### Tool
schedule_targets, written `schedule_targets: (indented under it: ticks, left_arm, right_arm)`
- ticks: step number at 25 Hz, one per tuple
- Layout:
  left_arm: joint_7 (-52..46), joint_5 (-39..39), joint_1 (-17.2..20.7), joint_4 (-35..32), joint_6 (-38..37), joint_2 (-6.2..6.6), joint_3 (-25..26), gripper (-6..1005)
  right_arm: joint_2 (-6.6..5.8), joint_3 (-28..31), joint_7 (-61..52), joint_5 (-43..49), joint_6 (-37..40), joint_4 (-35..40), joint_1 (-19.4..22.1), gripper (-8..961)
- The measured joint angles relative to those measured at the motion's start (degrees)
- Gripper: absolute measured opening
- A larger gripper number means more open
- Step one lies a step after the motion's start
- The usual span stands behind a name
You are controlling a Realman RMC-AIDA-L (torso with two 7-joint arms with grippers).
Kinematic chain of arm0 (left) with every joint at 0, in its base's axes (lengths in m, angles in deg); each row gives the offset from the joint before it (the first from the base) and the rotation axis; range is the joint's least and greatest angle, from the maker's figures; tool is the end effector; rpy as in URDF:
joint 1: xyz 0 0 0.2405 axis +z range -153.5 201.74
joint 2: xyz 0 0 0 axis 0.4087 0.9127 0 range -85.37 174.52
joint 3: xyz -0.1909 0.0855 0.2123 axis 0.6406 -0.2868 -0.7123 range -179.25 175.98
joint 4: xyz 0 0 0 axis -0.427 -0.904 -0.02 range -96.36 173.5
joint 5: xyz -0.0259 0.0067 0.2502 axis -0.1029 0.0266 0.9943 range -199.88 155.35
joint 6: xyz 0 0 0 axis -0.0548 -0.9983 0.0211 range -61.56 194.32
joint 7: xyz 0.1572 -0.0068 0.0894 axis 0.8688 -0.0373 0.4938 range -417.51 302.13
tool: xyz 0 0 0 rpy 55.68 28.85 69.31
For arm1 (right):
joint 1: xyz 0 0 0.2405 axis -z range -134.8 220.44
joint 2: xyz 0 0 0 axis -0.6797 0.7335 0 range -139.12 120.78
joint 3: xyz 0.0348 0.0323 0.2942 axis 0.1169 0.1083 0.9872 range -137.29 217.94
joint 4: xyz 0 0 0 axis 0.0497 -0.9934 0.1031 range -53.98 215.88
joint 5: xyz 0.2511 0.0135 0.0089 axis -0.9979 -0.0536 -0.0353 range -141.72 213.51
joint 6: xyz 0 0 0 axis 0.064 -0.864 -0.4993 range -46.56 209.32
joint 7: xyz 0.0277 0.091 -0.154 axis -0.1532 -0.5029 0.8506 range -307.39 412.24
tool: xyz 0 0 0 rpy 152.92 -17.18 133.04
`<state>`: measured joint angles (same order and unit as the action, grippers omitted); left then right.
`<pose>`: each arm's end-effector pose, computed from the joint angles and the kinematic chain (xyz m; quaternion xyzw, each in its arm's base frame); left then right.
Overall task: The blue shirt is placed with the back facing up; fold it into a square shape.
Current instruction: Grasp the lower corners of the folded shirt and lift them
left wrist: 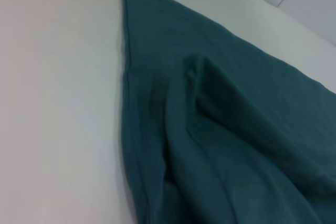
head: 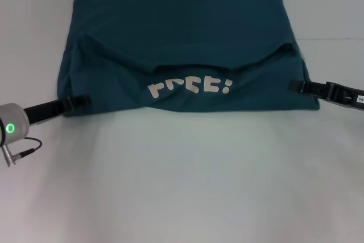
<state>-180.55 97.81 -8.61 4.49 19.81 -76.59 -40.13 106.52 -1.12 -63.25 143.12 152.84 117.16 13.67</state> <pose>-0.3869 0.4702 -0.0500 -0.6940 -0.5982 -0.2082 0.3424 0.3481 0.4423 -0.0119 -0.7723 0.5275 0.2867 0.2077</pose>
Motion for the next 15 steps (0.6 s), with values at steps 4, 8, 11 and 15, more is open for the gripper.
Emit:
schedule_targets:
  ticks: [4, 8, 11, 15]
  left_arm:
    - [0.1, 0.0, -0.2, 0.0, 0.1, -0.37, 0.0, 513]
    - [-0.4, -0.1, -0.3, -0.1, 1.0, -0.38, 0.1, 495]
    - [-0.8, -0.2, -0.2, -0.3, 1.3, -0.38, 0.3, 441]
    - [-1.3, -0.1, -0.1, -0.3, 1.2, -0.25, 0.3, 259]
  right_arm:
    - [0.0, 0.1, 0.0, 0.0, 0.0, 0.0, 0.1, 513]
    - [0.03, 0.6, 0.0, 0.0, 0.0, 0.0, 0.4, 513]
    - [0.05, 1.1, 0.0, 0.0, 0.0, -0.4, 0.4, 513]
    - [0.06, 1.3, 0.0, 0.0, 0.3, -0.5, 0.4, 514]
